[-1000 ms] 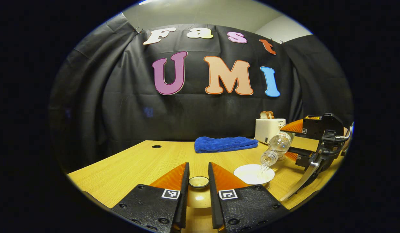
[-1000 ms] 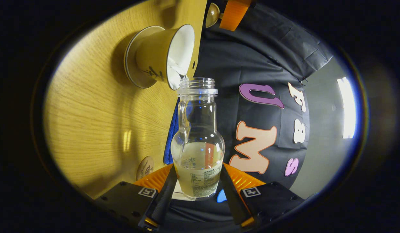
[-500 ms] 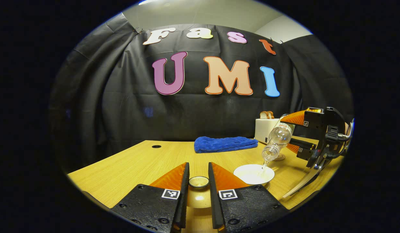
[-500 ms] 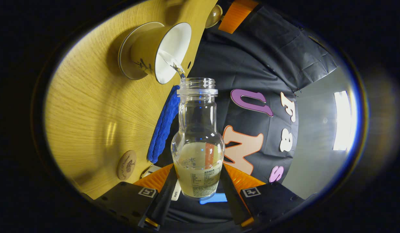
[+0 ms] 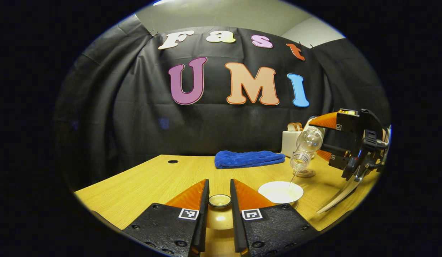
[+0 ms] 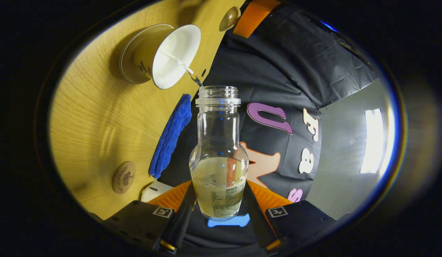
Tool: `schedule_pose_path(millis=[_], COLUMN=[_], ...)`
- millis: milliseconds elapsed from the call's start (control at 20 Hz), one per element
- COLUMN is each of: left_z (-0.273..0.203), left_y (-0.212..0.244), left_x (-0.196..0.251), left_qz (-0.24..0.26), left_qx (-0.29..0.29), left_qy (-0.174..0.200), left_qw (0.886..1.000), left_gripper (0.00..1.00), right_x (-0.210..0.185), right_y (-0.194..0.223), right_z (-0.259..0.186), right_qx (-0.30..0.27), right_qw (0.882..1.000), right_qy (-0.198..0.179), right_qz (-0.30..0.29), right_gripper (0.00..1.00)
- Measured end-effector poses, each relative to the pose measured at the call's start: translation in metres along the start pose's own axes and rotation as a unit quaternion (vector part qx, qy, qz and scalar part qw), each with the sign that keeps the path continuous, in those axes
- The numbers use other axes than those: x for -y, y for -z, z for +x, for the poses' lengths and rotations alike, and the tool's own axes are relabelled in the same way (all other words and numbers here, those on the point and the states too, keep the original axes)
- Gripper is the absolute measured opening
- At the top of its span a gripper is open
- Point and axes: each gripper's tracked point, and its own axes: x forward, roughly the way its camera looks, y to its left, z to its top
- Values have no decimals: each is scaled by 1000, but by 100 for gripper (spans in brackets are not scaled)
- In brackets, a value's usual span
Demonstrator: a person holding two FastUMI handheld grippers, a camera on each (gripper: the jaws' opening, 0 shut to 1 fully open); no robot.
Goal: Open the teacup lid with one hand, grasp the water bottle and pour water into the teacup with the other hand; after pouring, place the water bottle on the coaster and then close the teacup lid.
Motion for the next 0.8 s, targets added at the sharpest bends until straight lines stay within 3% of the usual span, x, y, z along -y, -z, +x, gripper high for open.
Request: schedule_pose_path(millis=[550,650,800], left_z=[5,5,7], left_y=[2,2,2], left_x=[-2,-2,-3], left_qz=[1,2,2], left_qx=[1,1,2], left_qy=[0,0,0], left_qw=[1000,1000,1000], left_gripper=[29,29,29], right_x=[-11,-17,-45], right_y=[-16,-16,-12], right_z=[0,1,-2], right_qx=[17,14,2], right_qw=[1000,1000,994], right_qy=[-12,-25,-76], right_qz=[-24,-6,77], right_gripper=[80,82,78])
